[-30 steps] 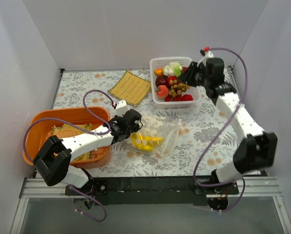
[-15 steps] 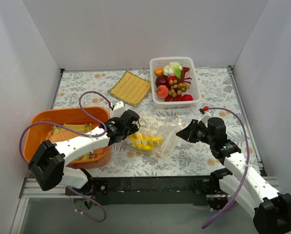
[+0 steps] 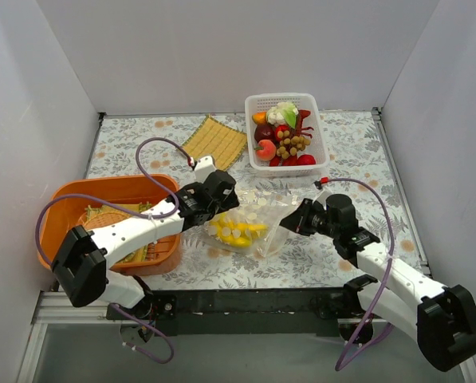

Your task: Open the zip-top bag and remove the fake food

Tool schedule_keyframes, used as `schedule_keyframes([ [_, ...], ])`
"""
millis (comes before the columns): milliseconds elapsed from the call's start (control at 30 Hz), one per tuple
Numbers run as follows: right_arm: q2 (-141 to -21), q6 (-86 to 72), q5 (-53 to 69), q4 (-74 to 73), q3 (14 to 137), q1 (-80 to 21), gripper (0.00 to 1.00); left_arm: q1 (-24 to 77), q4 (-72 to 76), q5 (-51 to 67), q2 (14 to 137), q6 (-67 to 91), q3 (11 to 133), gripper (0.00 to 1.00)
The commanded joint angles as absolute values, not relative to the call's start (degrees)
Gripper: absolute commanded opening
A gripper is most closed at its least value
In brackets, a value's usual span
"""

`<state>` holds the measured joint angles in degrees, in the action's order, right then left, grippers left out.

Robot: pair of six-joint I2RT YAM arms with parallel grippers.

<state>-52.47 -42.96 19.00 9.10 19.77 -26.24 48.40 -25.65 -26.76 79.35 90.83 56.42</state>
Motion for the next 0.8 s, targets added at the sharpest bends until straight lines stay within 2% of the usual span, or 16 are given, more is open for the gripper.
schedule_keyframes([
  [0,-55.2,-44.6,18.9,16.7,18.7,-27.9,0.11,48.8,-29.3,-30.9,81.5,90.6,58.5,0.54],
  [100,-56.6,-45.8,19.1,19.9,17.4,-28.1,0.13,48.8,-30.9,-33.6,84.0,92.0,59.3,0.53],
  [200,-57.5,-45.7,18.9,20.7,17.2,-28.5,0.18,48.6,-32.6,-34.7,86.7,92.9,59.4,0.58],
  [333,-58.3,-45.5,19.0,22.0,16.7,-28.7,0.34,48.7,-31.4,-33.6,86.9,94.0,56.8,0.63],
  [433,-59.7,-45.4,19.0,23.3,16.6,-29.4,0.41,48.6,-28.2,-32.0,85.8,94.1,53.9,0.64],
  [500,-60.7,-45.6,18.8,24.3,16.5,-30.1,0.41,48.6,-27.0,-31.6,85.5,94.2,52.8,0.63],
  [533,-61.0,-45.7,18.9,24.7,16.5,-30.3,0.41,48.6,-25.6,-31.2,85.3,94.2,52.0,0.58],
  [600,-61.8,-45.7,18.5,25.1,16.5,-30.8,0.43,48.7,-24.3,-30.9,84.7,94.4,51.1,0.55],
  [767,-63.5,-44.9,16.7,25.5,16.2,-30.9,0.51,48.6,-21.2,-30.8,82.2,93.0,49.3,0.51],
])
